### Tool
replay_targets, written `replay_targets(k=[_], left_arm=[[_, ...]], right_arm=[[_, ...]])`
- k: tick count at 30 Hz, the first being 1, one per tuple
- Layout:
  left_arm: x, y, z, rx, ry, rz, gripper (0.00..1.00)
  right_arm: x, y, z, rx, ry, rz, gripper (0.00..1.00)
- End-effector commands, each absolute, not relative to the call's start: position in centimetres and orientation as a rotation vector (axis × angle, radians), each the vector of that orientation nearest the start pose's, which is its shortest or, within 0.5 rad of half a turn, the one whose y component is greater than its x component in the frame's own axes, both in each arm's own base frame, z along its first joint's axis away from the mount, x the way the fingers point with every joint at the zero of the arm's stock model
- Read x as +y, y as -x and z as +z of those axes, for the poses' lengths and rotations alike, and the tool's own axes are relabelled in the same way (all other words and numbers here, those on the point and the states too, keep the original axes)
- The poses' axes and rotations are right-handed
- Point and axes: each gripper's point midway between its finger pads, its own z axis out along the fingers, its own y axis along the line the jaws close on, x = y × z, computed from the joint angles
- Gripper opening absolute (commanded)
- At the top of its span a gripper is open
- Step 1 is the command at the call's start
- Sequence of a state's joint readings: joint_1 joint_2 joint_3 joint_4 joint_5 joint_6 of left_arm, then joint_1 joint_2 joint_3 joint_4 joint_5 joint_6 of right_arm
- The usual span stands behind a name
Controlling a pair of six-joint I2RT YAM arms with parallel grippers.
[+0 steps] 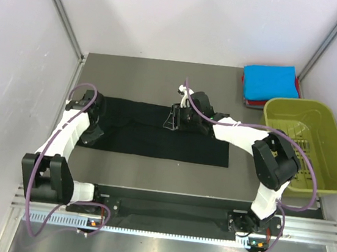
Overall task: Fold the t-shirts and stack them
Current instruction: Fold the tshirt
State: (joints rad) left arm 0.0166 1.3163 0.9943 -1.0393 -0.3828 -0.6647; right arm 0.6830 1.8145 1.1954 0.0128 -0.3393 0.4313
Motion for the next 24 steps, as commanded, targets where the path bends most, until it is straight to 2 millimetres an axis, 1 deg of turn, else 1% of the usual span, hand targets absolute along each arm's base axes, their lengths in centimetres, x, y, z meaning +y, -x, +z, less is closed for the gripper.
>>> replay_targets(k=[1, 5, 8, 9, 11, 13, 15, 17, 18, 19, 20, 21, 23, 24], left_arm=[[4.8, -19.7, 10.5, 2.63, 1.045, 0.486, 0.0], [4.6, -20.1, 10.2, 2.651, 1.037, 0.475, 0.0], [4.4, -20.3, 9.2, 2.695, 1.032, 0.49, 0.0], [4.5, -20.6, 8.8, 2.7, 1.025, 0.499, 0.0], [4.9, -21.1, 9.0, 2.693, 1.009, 0.525, 0.0], [4.8, -21.7, 8.8, 2.709, 0.992, 0.518, 0.0], [4.2, -22.1, 8.2, 2.737, 0.98, 0.474, 0.04], [4.1, -22.2, 7.7, 2.764, 0.955, 0.471, 0.06], [4.2, -22.1, 7.5, 2.775, 0.949, 0.485, 0.06], [4.2, -22.6, 7.4, 2.768, 0.939, 0.472, 0.05], [4.1, -22.9, 7.3, 2.768, 0.929, 0.462, 0.0], [4.4, -23.6, 7.5, 2.744, 0.923, 0.469, 0.0], [5.0, -24.1, 7.6, 2.724, 0.916, 0.507, 0.0], [5.2, -24.2, 7.6, 2.719, 0.913, 0.524, 0.0]], right_arm=[[36.6, -33.6, 13.8, 2.184, 0.495, 1.009, 0.42], [36.7, -33.8, 13.8, 2.181, 0.497, 1.009, 0.42], [36.6, -33.8, 13.7, 2.184, 0.505, 0.994, 0.43], [36.6, -33.8, 13.8, 2.179, 0.508, 0.992, 0.43], [36.6, -33.9, 14.1, 2.161, 0.531, 0.991, 0.43], [36.8, -33.9, 14.4, 2.139, 0.549, 0.996, 0.44], [36.9, -34.2, 14.6, 2.13, 0.554, 0.988, 0.45], [36.7, -34.3, 13.7, 2.164, 0.554, 0.962, 0.45], [36.7, -34.7, 13.8, 2.168, 0.548, 0.944, 0.45], [36.6, -34.6, 13.4, 2.189, 0.544, 0.93, 0.45], [36.4, -34.5, 13.1, 2.206, 0.542, 0.915, 0.45], [36.4, -34.7, 13.1, 2.207, 0.534, 0.904, 0.45], [36.8, -34.4, 13.0, 2.208, 0.542, 0.905, 0.45], [37.2, -34.5, 13.5, 2.193, 0.554, 0.91, 0.46]])
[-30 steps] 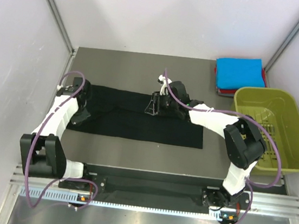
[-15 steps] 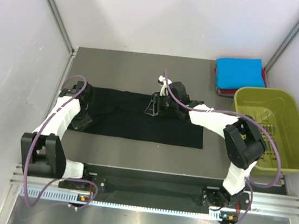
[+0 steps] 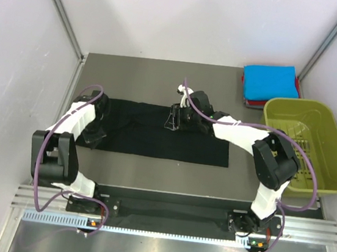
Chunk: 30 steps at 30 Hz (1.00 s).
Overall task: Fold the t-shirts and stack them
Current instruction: Fold the tshirt
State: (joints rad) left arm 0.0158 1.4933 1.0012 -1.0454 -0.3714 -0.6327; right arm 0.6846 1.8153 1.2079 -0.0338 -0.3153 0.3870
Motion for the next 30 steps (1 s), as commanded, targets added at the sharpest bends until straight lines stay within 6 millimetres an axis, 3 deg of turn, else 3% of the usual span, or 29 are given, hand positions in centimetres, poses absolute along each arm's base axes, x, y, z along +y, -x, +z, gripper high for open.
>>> replay_targets(k=[1, 4, 5, 6, 7, 10, 13, 15, 16, 17, 19, 22, 23, 25, 26, 28, 30], left_arm=[[5.4, -24.6, 7.7, 2.71, 0.912, 0.544, 0.0], [5.8, -24.8, 7.5, 2.709, 0.927, 0.582, 0.12], [6.1, -25.1, 7.8, 2.683, 0.928, 0.596, 0.15], [6.3, -25.4, 8.0, 2.668, 0.925, 0.604, 0.19], [6.9, -25.9, 8.7, 2.635, 0.938, 0.61, 0.26], [7.9, -27.5, 10.2, 2.572, 0.956, 0.562, 0.29], [5.9, -30.4, 10.1, 2.573, 0.896, 0.271, 0.29], [2.9, -32.4, 9.7, 2.601, 0.768, 0.002, 0.32], [2.0, -33.0, 9.5, 2.605, 0.719, -0.074, 0.35], [0.8, -33.6, 9.2, 2.618, 0.66, -0.168, 0.35], [0.3, -34.9, 9.4, 2.62, 0.577, -0.215, 0.36], [1.1, -36.6, 8.8, 2.624, 0.491, -0.161, 0.34], [1.3, -36.9, 8.7, 2.624, 0.479, -0.141, 0.34], [1.9, -37.7, 8.9, 2.618, 0.449, -0.105, 0.34], [2.0, -38.0, 8.4, 2.623, 0.437, -0.097, 0.35], [2.5, -38.2, 7.4, 2.652, 0.41, -0.064, 0.35], [2.7, -38.1, 6.8, 2.682, 0.385, -0.041, 0.36]], right_arm=[[37.7, -34.3, 13.7, 2.181, 0.579, 0.912, 0.46], [39.7, -34.7, 14.8, 2.131, 0.639, 0.924, 0.48], [40.3, -35.0, 14.3, 2.136, 0.653, 0.925, 0.48], [41.4, -35.7, 15.8, 2.096, 0.659, 0.943, 0.5], [42.2, -35.7, 16.1, 2.087, 0.673, 0.952, 0.51], [45.0, -36.7, 16.5, 2.07, 0.687, 0.972, 0.53], [47.9, -37.3, 16.4, 2.052, 0.729, 0.984, 0.54], [49.6, -38.0, 16.1, 2.037, 0.745, 0.997, 0.55], [50.2, -38.0, 14.6, 2.058, 0.764, 0.994, 0.55], [50.8, -38.4, 15.5, 2.034, 0.767, 1.005, 0.54], [51.1, -38.2, 14.3, 2.069, 0.781, 0.999, 0.54], [50.7, -37.9, 14.6, 2.057, 0.778, 0.997, 0.54], [50.1, -37.5, 13.5, 2.085, 0.779, 0.987, 0.54], [49.4, -37.2, 14.5, 2.066, 0.77, 0.981, 0.54], [48.9, -36.7, 13.7, 2.087, 0.773, 0.972, 0.54], [48.3, -36.3, 15.0, 2.064, 0.771, 0.977, 0.54], [47.5, -35.9, 14.8, 2.069, 0.774, 0.968, 0.54]])
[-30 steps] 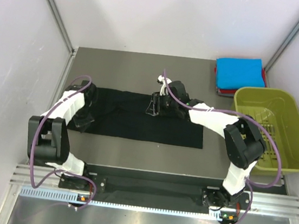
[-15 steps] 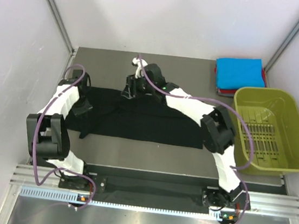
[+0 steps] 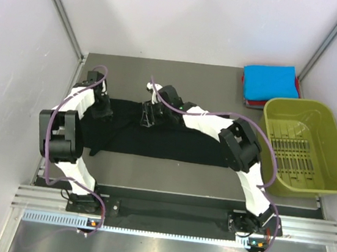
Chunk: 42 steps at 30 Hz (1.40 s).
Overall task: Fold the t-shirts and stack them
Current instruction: Fold the tshirt
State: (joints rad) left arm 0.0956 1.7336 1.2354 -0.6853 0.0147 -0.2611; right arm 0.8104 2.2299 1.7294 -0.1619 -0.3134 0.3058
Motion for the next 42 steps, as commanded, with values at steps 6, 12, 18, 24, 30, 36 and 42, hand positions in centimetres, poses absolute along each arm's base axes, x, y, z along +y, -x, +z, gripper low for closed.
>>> replay_targets(k=[6, 12, 18, 24, 30, 36, 42], left_arm=[[2.8, -38.6, 5.7, 2.686, 0.308, -0.033, 0.38], [2.0, -39.0, 5.0, 2.695, 0.225, -0.057, 0.37], [1.4, -39.3, 3.9, 2.722, 0.207, -0.087, 0.35], [1.0, -39.7, 3.8, 2.721, 0.19, -0.063, 0.13], [1.1, -40.9, 6.1, 2.667, 0.162, 0.051, 0.0], [0.8, -41.9, 8.0, 2.639, 0.11, 0.134, 0.0], [0.2, -42.8, 9.1, 2.592, 0.045, 0.163, 0.0]], right_arm=[[44.9, -35.3, 17.7, 2.018, 0.739, 0.958, 0.54], [43.8, -35.4, 18.2, 2.017, 0.731, 0.923, 0.54], [43.2, -35.8, 17.3, 2.048, 0.727, 0.888, 0.54], [43.0, -35.9, 17.1, 2.061, 0.726, 0.878, 0.54], [43.0, -35.9, 16.9, 2.068, 0.736, 0.872, 0.54], [43.0, -35.9, 16.7, 2.08, 0.734, 0.869, 0.54], [42.6, -36.2, 16.9, 2.082, 0.726, 0.865, 0.54]])
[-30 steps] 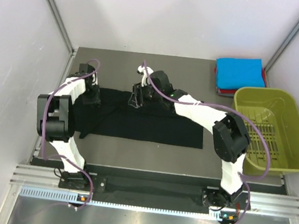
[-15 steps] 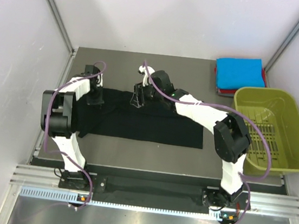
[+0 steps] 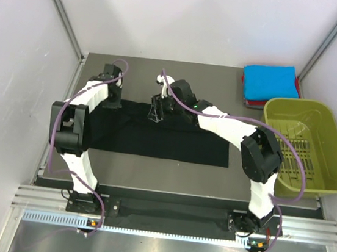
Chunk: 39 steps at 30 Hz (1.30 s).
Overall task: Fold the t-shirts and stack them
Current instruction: Fold the tshirt
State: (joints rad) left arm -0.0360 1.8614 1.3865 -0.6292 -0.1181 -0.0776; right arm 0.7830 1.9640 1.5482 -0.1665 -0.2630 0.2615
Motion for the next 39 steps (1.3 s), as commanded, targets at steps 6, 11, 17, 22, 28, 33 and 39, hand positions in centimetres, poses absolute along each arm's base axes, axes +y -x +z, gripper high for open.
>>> replay_targets(k=[6, 11, 17, 22, 28, 33, 39], left_arm=[[-0.1, -43.8, 7.9, 2.598, -0.01, 0.204, 0.0], [-1.0, -44.8, 8.3, 2.546, -0.091, 0.297, 0.0], [-1.7, -45.3, 8.3, 2.502, -0.137, 0.368, 0.0], [-1.7, -45.2, 7.7, 2.481, -0.133, 0.386, 0.0], [0.1, -45.0, 7.8, 2.497, -0.049, 0.533, 0.22], [1.7, -43.9, 11.9, 2.449, 0.085, 0.633, 0.33], [2.1, -38.3, 12.3, 2.556, 0.378, 0.646, 0.22]], right_arm=[[42.4, -36.3, 17.0, 2.081, 0.722, 0.863, 0.54], [42.1, -36.5, 17.1, 2.082, 0.715, 0.861, 0.54], [41.9, -36.7, 17.2, 2.082, 0.708, 0.862, 0.54], [41.7, -36.8, 17.3, 2.082, 0.702, 0.86, 0.54], [41.4, -36.8, 17.7, 2.08, 0.695, 0.862, 0.54], [41.5, -36.5, 17.8, 2.088, 0.679, 0.879, 0.54], [43.5, -36.0, 17.2, 2.124, 0.663, 0.955, 0.49]])
